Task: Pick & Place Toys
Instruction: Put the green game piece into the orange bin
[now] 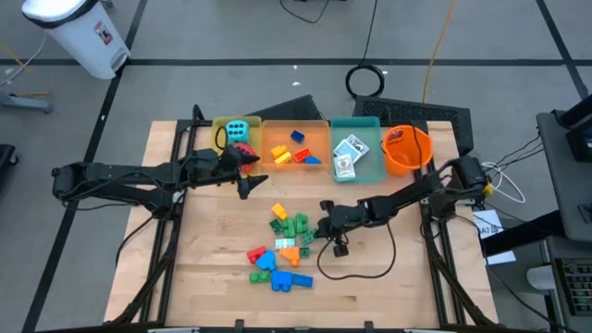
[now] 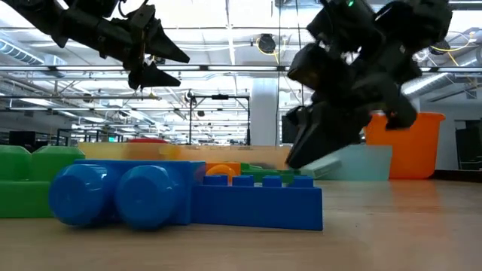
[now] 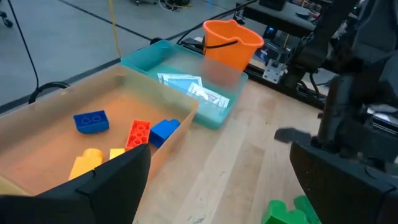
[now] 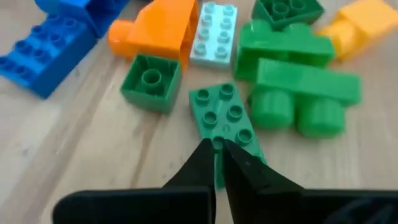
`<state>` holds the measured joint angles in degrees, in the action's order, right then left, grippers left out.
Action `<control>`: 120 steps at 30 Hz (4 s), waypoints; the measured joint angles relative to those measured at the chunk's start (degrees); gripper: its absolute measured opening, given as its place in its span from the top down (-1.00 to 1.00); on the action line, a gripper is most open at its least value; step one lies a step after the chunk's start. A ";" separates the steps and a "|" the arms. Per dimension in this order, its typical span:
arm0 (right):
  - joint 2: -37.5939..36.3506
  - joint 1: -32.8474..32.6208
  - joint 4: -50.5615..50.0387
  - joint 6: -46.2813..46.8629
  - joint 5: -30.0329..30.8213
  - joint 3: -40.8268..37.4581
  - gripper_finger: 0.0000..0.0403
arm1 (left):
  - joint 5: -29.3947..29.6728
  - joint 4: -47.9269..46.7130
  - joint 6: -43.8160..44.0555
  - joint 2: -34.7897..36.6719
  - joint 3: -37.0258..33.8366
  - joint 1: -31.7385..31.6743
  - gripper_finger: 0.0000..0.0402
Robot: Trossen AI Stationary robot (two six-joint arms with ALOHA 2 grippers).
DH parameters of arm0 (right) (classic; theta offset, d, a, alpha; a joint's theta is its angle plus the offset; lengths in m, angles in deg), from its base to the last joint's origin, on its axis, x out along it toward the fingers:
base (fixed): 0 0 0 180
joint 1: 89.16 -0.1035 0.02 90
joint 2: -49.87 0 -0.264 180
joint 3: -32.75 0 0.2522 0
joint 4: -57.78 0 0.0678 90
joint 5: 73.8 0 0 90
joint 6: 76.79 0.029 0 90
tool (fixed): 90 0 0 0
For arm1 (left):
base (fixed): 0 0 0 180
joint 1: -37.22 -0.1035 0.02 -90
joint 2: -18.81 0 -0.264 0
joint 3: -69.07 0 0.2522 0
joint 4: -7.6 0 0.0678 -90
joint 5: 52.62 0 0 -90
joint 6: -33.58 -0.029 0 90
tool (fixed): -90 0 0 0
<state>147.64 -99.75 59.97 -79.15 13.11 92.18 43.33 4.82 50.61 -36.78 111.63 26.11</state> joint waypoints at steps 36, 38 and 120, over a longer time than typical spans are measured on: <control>5.72 2.86 14.86 0.16 -2.98 -6.67 -0.29 | -0.03 1.13 -0.34 0.00 0.02 0.00 -0.94; 5.63 2.91 14.72 0.02 -3.81 -6.67 -0.19 | -0.01 1.18 -0.64 0.00 0.02 0.00 -0.94; -19.91 -7.10 8.37 -8.34 46.78 -6.67 0.10 | -11.85 20.20 3.20 -39.07 23.90 4.15 0.52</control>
<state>127.72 -106.85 68.34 -87.49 59.88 85.51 31.48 25.02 53.80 -75.85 135.53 30.25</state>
